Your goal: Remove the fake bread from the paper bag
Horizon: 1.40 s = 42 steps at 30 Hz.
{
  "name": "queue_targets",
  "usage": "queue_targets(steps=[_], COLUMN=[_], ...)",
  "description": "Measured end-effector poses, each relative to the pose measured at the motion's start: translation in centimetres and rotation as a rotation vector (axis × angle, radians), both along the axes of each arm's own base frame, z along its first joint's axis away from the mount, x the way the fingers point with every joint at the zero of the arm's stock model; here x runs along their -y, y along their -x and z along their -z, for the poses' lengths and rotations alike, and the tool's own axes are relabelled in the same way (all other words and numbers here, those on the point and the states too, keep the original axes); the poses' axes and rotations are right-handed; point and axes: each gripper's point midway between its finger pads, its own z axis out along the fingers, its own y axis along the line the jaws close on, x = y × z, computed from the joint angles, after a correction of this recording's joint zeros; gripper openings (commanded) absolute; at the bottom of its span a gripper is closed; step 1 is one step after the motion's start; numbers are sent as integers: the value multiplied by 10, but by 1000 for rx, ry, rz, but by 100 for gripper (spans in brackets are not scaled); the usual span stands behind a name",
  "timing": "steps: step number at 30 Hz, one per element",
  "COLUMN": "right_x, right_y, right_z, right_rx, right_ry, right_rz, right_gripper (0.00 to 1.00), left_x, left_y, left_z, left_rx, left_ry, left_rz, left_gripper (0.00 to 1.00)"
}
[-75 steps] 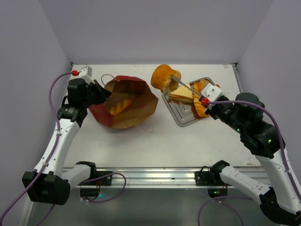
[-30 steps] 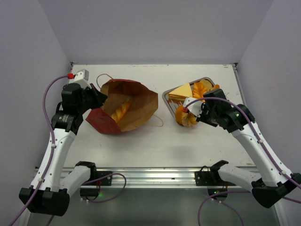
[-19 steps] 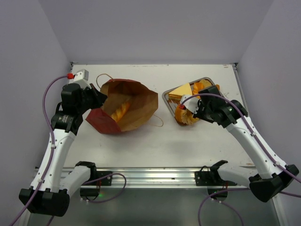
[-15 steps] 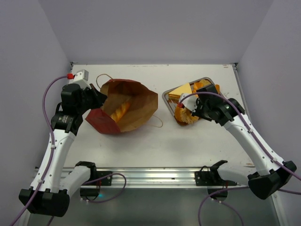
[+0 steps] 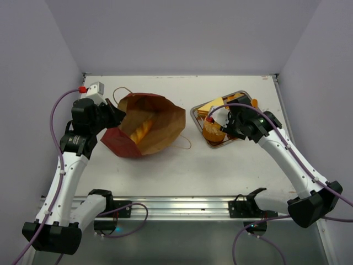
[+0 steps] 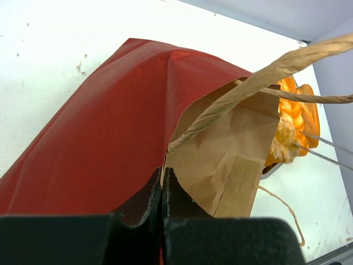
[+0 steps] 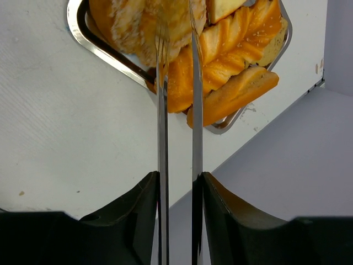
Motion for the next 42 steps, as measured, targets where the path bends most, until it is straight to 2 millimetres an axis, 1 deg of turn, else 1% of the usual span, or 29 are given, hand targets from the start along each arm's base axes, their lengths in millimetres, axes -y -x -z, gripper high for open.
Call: queue_targets(steps=[6,14,20,24,29,34,39,42], right_x=[0,0,-13,-27,-49,-67,-79,-87], right_y=[-4,-7,-7,0,21,51,80,92], right_z=[-7,-17,-38,-53,-70,-88,-91,-89], right_rx=[21,42,77,85,48,16,-45,-96], right_ry=[-12,-44,-146,-245,-387,-502,-574,-610], right_rz=[7,14,-9,-39,-124,-242,-349,-400], right_gripper=[43,42,39,37,36,35,34,34], left_x=[0,1,4,7,14,26,32,33], left_y=[0,1,2,7,16,22,27,30], left_z=[0,0,2,7,8,21,30,35], left_rx=[2,2,15,49,111,134,138,132], left_ry=[-2,0,-29,-85,-143,-174,-174,-171], left_rz=[2,9,54,125,214,319,365,375], left_gripper=[0,0,0,0,0,0,0,0])
